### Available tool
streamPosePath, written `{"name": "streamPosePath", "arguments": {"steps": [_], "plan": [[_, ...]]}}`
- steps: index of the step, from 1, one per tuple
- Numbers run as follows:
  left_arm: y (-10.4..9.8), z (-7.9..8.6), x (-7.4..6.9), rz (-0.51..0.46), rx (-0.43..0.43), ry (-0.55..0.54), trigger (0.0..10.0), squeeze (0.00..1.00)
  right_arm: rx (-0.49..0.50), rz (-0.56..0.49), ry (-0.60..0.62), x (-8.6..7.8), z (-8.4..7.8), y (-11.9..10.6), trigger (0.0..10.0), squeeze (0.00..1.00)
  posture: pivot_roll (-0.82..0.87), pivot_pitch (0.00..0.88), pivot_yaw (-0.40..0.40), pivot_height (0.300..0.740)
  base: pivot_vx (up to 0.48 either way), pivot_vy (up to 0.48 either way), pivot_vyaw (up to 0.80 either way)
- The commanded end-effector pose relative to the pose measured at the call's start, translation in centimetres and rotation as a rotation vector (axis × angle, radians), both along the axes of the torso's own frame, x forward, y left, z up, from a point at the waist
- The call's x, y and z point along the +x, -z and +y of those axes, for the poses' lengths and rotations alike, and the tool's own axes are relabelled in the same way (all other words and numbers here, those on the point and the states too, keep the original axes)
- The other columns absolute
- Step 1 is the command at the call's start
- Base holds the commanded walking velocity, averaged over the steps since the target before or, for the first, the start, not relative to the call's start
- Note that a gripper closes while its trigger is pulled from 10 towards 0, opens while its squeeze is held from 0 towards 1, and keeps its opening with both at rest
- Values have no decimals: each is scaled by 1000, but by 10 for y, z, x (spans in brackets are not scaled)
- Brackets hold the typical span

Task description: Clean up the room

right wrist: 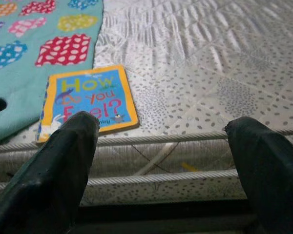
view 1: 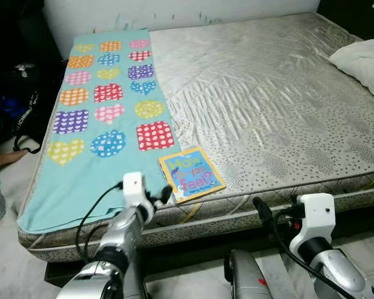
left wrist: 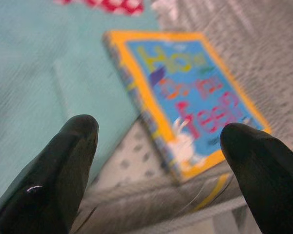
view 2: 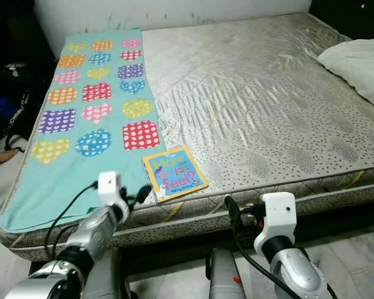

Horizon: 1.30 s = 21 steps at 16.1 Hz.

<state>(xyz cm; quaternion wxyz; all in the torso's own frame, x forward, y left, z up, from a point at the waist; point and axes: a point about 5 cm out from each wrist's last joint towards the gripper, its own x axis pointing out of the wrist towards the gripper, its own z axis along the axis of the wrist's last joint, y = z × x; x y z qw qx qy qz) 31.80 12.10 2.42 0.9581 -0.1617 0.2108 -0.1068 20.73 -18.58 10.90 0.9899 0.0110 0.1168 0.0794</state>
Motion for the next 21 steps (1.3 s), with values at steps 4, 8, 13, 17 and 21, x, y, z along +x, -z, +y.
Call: {"name": "streamPosePath", "arguments": {"steps": [4,8,13,17,21], "plan": [[-17,18,-11,-156,31,-118,10000,0,49,-19,-14,15,9,-5,10000,0,-279,6,58,590,0,0,0],[-31,40,-52,-207,33,-224,10000,0,48,-8,8,26,9,1,10000,0,-214,0,44,590,0,0,0],[-44,44,-61,-239,40,-186,10000,0,67,-24,-8,51,18,5,10000,0,-152,0,28,590,0,0,0],[-51,37,-62,-234,22,-167,10000,0,36,-26,-31,53,18,7,10000,0,-149,0,22,590,0,0,0],[-51,35,-72,-210,15,-159,10000,0,36,-13,-68,51,27,12,10000,0,-130,0,18,590,0,0,480]]}}
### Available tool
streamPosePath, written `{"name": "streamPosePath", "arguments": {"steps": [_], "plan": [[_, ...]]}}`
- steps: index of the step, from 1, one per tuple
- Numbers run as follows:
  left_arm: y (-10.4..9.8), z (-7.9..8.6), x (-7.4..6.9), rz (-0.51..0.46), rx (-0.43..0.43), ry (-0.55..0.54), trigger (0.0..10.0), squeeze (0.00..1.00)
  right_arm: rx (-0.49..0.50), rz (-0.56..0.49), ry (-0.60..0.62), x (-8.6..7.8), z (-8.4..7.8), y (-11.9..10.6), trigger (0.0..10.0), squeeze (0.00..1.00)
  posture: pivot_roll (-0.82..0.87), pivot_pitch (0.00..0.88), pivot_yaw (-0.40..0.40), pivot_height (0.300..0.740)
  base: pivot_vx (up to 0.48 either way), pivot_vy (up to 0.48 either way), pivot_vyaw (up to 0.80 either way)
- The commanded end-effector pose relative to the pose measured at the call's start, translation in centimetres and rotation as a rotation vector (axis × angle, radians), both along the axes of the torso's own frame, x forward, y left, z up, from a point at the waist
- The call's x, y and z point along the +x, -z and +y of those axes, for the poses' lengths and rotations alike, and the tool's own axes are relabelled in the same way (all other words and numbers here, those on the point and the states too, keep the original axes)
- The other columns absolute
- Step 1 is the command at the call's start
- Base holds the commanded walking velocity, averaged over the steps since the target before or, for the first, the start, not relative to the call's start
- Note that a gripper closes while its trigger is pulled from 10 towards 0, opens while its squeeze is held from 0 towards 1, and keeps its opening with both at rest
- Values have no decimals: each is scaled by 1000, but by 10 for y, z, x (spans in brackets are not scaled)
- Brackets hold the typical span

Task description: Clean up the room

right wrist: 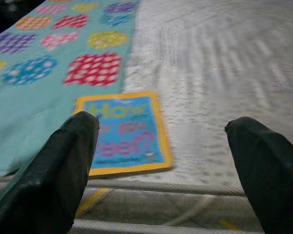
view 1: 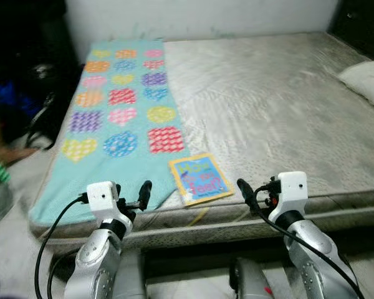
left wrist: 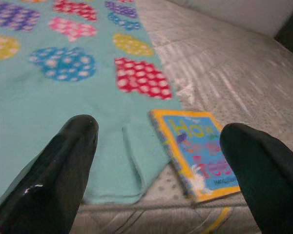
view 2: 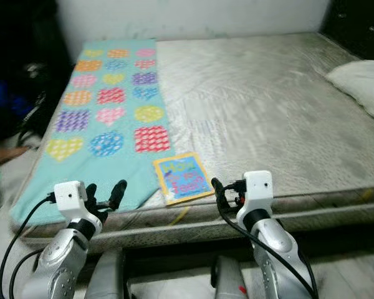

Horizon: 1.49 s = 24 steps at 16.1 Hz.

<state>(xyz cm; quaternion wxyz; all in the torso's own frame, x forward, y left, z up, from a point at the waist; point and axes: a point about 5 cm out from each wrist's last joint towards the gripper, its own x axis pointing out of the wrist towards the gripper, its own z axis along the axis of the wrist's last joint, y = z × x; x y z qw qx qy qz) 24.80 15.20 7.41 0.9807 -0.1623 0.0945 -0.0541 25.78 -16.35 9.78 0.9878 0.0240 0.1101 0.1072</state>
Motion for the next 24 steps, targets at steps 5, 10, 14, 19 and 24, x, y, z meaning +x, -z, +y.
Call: {"name": "streamPosePath", "arguments": {"steps": [5,10,14,19,24], "plan": [[-3,4,-7,32,7,-11,10000,0,2,12,-14,0,4,5,10000,0,-127,21,22,590,0,0,0],[-1,3,-7,48,7,-9,10000,0,-12,19,-20,-2,5,6,10000,0,-129,28,24,590,0,0,0],[-1,2,-6,50,8,-5,10000,0,-28,12,-33,-2,7,6,10000,0,-131,27,23,590,0,0,0],[-2,1,-7,50,5,2,10000,0,-31,11,-39,-2,7,6,10000,0,-132,28,23,590,229,0,191],[-1,-1,-6,49,2,6,10000,0,-39,8,-44,-2,7,6,10000,0,-135,31,20,590,316,0,0]]}}
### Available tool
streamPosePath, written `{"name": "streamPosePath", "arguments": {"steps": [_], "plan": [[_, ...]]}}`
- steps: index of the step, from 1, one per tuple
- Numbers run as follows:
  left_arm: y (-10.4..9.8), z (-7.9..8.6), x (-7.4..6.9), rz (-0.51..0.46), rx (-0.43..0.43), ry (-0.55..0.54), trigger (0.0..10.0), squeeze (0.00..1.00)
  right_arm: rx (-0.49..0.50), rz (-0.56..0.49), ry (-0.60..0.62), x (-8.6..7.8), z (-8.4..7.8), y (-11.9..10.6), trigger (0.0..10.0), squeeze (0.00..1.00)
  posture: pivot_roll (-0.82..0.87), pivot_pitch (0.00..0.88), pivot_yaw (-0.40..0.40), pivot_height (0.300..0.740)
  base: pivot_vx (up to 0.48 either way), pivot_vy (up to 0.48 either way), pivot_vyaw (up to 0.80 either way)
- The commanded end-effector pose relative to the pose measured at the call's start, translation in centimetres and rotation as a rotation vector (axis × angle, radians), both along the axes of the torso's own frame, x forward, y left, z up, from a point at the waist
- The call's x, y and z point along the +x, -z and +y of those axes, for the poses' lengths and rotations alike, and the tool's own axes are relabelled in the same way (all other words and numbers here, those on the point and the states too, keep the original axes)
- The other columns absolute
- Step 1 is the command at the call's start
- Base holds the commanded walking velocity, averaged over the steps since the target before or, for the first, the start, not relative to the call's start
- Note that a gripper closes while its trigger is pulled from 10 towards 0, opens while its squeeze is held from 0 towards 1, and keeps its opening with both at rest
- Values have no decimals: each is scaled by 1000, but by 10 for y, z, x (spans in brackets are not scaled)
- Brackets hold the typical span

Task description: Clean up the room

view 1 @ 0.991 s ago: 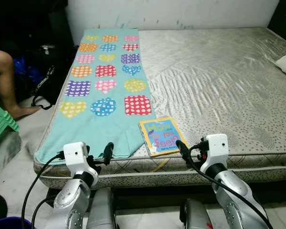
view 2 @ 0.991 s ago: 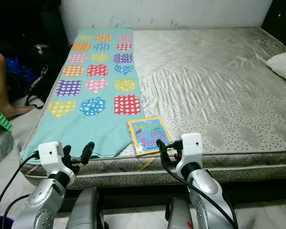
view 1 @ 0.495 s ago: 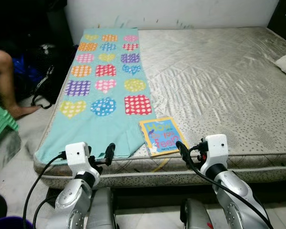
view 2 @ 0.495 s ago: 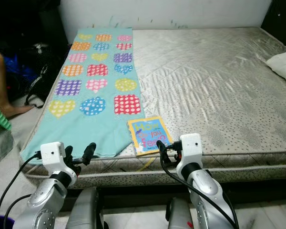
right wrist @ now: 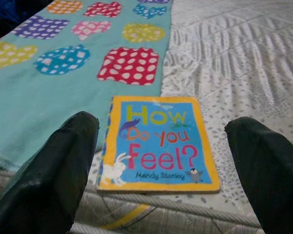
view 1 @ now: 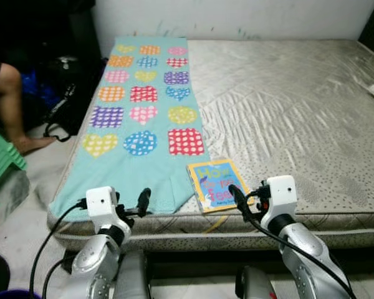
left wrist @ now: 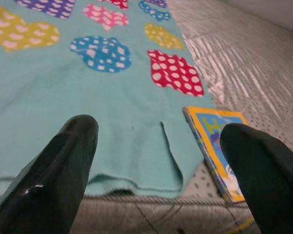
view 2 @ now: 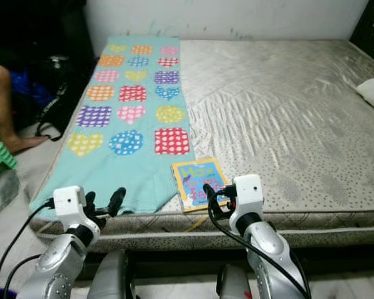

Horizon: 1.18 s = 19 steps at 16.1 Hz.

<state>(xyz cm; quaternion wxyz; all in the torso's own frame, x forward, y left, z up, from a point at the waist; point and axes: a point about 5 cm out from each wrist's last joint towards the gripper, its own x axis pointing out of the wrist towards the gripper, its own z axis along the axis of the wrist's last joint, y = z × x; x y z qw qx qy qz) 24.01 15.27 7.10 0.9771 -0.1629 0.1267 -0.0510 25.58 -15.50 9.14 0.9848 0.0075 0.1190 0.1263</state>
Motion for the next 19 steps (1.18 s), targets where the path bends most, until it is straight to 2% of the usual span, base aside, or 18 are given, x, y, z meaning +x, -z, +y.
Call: {"name": "streamPosePath", "arguments": {"steps": [1,7,19], "plan": [[-5,-1,2,-17,0,3,10000,0,-7,-5,-1,0,-2,0,10000,0,-135,30,20,590,349,0,0],[-6,-3,4,-39,-17,1,10000,0,-6,-5,1,1,-2,0,10000,0,-139,30,19,590,336,0,0],[-1,-5,5,-2,-28,-8,10000,0,-44,17,-39,0,0,4,10000,0,-142,26,13,590,0,0,0]]}}
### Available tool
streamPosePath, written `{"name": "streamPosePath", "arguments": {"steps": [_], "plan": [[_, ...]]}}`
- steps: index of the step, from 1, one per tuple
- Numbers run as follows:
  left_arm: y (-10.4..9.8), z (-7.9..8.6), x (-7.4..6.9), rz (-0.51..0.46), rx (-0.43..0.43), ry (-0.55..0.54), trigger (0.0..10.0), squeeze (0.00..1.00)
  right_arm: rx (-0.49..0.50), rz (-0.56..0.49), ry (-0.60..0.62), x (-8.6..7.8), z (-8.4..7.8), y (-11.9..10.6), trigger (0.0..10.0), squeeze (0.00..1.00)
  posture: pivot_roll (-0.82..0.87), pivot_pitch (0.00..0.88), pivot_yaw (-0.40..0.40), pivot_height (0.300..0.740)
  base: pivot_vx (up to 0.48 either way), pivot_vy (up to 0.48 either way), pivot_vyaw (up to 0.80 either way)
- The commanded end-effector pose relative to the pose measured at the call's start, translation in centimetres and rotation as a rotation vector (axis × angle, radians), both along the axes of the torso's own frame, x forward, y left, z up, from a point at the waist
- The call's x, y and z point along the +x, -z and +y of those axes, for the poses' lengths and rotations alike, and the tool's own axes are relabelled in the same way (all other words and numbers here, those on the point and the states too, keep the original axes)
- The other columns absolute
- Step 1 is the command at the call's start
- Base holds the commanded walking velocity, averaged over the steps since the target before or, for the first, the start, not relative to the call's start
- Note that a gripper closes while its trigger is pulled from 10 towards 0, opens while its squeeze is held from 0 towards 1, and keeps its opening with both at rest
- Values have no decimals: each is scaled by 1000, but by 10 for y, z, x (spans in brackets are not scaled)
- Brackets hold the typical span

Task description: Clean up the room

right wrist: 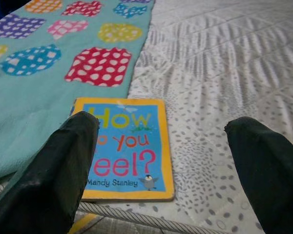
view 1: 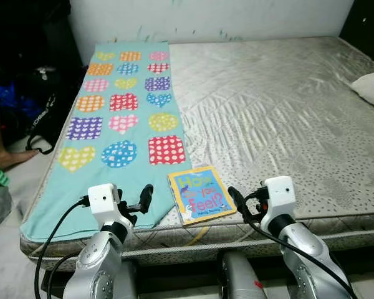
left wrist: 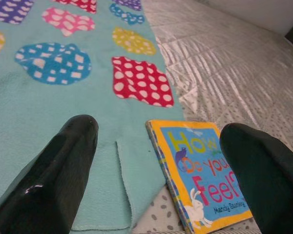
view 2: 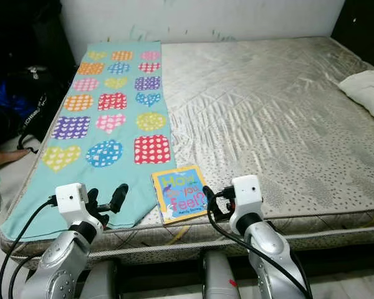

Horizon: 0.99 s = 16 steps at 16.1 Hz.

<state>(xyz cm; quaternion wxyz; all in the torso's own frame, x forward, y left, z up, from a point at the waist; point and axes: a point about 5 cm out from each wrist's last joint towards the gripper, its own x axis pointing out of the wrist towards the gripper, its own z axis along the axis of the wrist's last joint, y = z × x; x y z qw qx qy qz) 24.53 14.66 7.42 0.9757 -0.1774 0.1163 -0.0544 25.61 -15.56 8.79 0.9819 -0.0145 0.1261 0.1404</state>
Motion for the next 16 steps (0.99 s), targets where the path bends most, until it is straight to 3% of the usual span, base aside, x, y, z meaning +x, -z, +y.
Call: {"name": "streamPosePath", "arguments": {"steps": [1,6,9,13,14,16], "plan": [[3,1,-1,20,3,-7,10000,0,-17,24,-12,0,1,3,10000,0,-143,27,10,590,0,0,0],[14,-5,-3,115,42,44,10000,0,-134,239,-63,6,17,29,10000,0,-114,54,-2,590,0,0,0],[11,-5,-7,120,41,53,10000,0,-130,303,-79,14,28,40,10000,0,-75,76,-6,590,0,0,0],[2,-2,-28,137,36,57,10000,0,-3,379,23,39,55,54,10000,0,40,95,2,590,0,0,0],[1,-2,-29,138,36,56,10000,0,19,395,39,41,60,56,10000,0,46,97,3,590,0,0,0],[-3,0,-36,150,47,63,10000,0,117,462,91,40,83,63,10000,0,89,108,16,590,0,0,0]]}}
